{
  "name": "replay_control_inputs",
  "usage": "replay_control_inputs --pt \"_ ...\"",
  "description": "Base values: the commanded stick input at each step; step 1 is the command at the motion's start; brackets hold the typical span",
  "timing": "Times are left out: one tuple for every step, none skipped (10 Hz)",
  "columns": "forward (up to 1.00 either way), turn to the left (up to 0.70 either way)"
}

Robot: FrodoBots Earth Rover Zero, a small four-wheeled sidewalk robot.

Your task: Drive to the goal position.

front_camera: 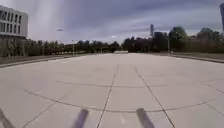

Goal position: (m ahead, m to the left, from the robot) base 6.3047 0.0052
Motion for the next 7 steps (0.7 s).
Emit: replay_control_inputs --pt "0.50 0.00" --pt "0.50 0.00" --pt "0.50 0.00" --pt "0.50 0.00" --pt "0.50 0.00" --pt "0.50 0.00" --pt "0.50 0.00"
